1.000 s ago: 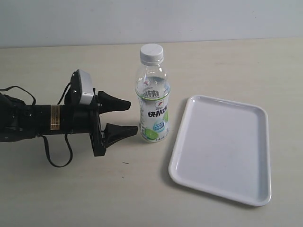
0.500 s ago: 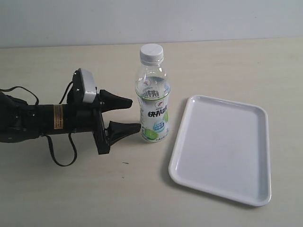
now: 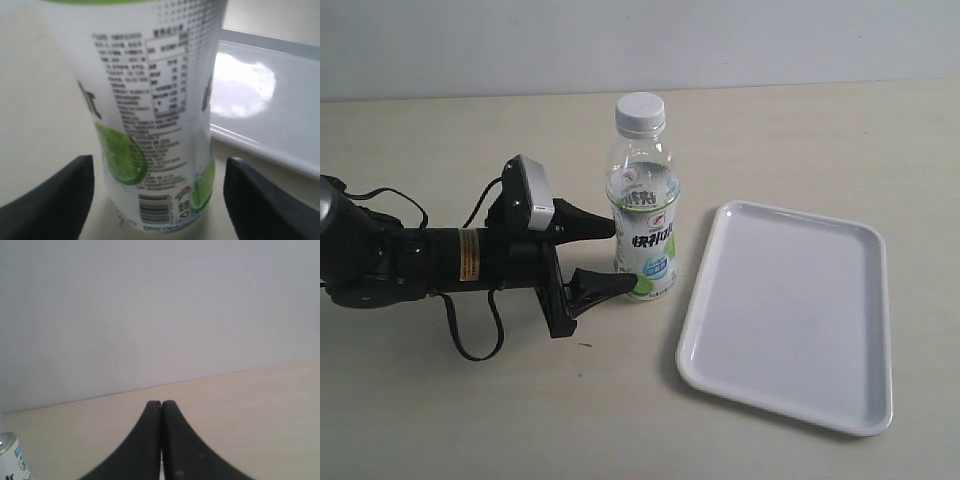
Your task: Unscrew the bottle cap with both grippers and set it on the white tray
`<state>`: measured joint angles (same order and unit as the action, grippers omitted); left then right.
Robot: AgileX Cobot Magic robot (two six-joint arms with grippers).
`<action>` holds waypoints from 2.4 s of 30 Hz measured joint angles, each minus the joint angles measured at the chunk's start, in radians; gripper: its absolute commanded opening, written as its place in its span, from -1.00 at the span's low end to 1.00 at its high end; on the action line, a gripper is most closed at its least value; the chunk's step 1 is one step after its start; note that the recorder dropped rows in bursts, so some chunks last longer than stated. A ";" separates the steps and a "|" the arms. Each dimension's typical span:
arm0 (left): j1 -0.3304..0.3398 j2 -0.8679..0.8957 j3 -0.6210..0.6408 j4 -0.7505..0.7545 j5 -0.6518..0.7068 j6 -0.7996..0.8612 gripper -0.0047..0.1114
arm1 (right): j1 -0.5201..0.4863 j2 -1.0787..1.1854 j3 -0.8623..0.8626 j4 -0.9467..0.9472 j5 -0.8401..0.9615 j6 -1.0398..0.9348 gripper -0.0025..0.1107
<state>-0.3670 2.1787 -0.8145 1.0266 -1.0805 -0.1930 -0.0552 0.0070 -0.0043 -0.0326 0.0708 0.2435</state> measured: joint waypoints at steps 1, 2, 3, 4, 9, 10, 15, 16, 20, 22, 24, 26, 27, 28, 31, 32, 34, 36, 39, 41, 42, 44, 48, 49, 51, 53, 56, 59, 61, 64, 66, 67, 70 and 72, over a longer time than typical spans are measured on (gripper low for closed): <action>0.000 0.000 0.000 -0.004 0.000 0.000 0.29 | 0.000 0.000 0.000 0.000 0.000 0.000 -0.96; 0.000 0.000 0.000 -0.009 0.000 0.000 0.29 | 0.000 0.000 0.000 0.000 0.000 0.000 -0.96; 0.000 0.000 0.000 -0.011 0.000 0.000 0.29 | 0.000 0.000 0.000 0.000 0.000 0.000 -0.96; 0.000 0.000 0.000 -0.011 0.000 0.000 0.29 | 0.000 0.000 0.000 0.000 0.000 0.000 -0.96; 0.000 0.000 0.000 -0.013 -0.018 0.000 0.29 | 0.000 0.000 0.000 0.000 0.000 0.000 -0.96; 0.000 0.000 0.000 -0.013 -0.028 0.000 0.29 | 0.000 0.000 0.000 0.000 0.000 0.000 -0.96; 0.000 0.000 0.000 -0.015 -0.076 0.000 0.37 | 0.000 0.000 0.000 0.000 0.000 0.000 -0.96; 0.000 0.000 0.000 -0.016 -0.078 -0.002 0.43 | 0.000 0.000 0.000 0.000 0.000 0.000 -0.96; 0.000 0.000 0.000 -0.027 -0.078 -0.009 0.51 | 0.000 0.000 0.000 0.000 0.000 0.000 -0.96; -0.005 0.000 0.000 -0.038 -0.078 -0.011 0.50 | 0.000 0.000 0.000 0.000 0.000 0.000 -0.96; -0.011 0.000 0.000 -0.047 -0.078 -0.013 0.50 | 0.000 0.000 0.000 0.000 0.000 0.000 -0.96; -0.023 0.000 -0.002 -0.053 -0.078 -0.013 0.50 | 0.000 0.000 0.000 0.000 0.000 0.000 -0.96; -0.031 0.000 -0.004 -0.055 -0.078 -0.013 0.50 | 0.000 0.000 0.000 0.000 0.000 0.000 -0.96; -0.039 0.000 -0.006 -0.057 -0.078 -0.013 0.50 | 0.000 0.000 0.000 0.000 0.000 0.000 -0.96; -0.059 0.000 -0.020 -0.065 -0.072 -0.013 0.50 | 0.000 0.000 0.000 0.000 0.000 0.000 -0.96; -0.066 0.000 -0.024 -0.067 -0.070 -0.013 0.50 | 0.000 0.000 0.000 0.000 0.000 0.000 -0.96; -0.074 0.000 -0.031 -0.069 -0.066 -0.015 0.50 | 0.000 0.000 0.000 0.000 0.000 0.000 -0.96; -0.081 0.000 -0.036 -0.074 -0.061 -0.015 0.50 | 0.000 0.000 0.000 0.000 0.000 0.000 -0.96; -0.085 0.000 -0.043 -0.078 -0.052 -0.017 0.50 | 0.000 0.000 0.000 0.000 0.000 0.000 -0.96; -0.087 0.000 -0.043 -0.091 -0.050 -0.019 0.50 | 0.000 0.000 0.000 0.000 0.000 0.000 -0.96; -0.087 0.000 -0.043 -0.102 -0.045 -0.019 0.50 | 0.000 0.000 0.000 0.000 0.000 0.000 -0.96; -0.087 0.000 -0.045 -0.127 -0.033 -0.019 0.50 | 0.000 0.000 0.000 0.000 0.000 0.000 -0.96; -0.087 0.000 -0.045 -0.139 -0.023 -0.021 0.50 | 0.000 0.000 0.000 0.000 0.000 0.000 -0.96; -0.087 0.000 -0.045 -0.139 -0.022 -0.021 0.50 | 0.000 0.000 0.000 0.000 0.000 0.000 -0.96; -0.089 0.000 -0.045 -0.139 -0.018 -0.021 0.50 | 0.000 0.000 0.000 0.000 0.000 0.000 -0.96; -0.093 0.000 -0.045 -0.139 -0.018 -0.021 0.50 | 0.000 0.000 0.000 0.000 0.000 0.000 -0.96; -0.105 0.000 -0.045 -0.147 -0.016 -0.021 0.50 | 0.000 0.000 0.000 0.000 0.000 0.000 -0.96; -0.111 0.000 -0.045 -0.160 -0.016 -0.021 0.50 | 0.000 0.000 0.000 0.000 0.000 0.000 -0.96; -0.113 0.000 -0.045 -0.170 -0.012 -0.021 0.50 | 0.000 0.000 0.000 0.000 0.000 0.000 -0.96; -0.114 0.000 -0.045 -0.179 -0.008 -0.021 0.50 | 0.000 0.000 0.000 0.000 0.000 0.000 -0.96; -0.115 0.000 -0.045 -0.179 -0.008 -0.021 0.50 | 0.000 0.000 0.000 0.000 0.000 0.000 -0.96; -0.115 0.000 -0.045 -0.179 -0.008 -0.021 0.50 | 0.000 0.000 0.000 0.000 0.000 0.000 -0.96; -0.115 0.002 -0.045 -0.188 -0.008 -0.021 0.50 | 0.000 0.000 0.000 0.000 0.000 0.000 -0.96; -0.115 0.012 -0.057 -0.188 -0.008 -0.021 0.50 | 0.000 0.000 0.000 0.000 0.000 0.000 -0.96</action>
<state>-0.4824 2.1910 -0.8717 0.8388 -1.0884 -0.2143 -0.0552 0.0070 -0.0043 -0.0326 0.0708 0.2435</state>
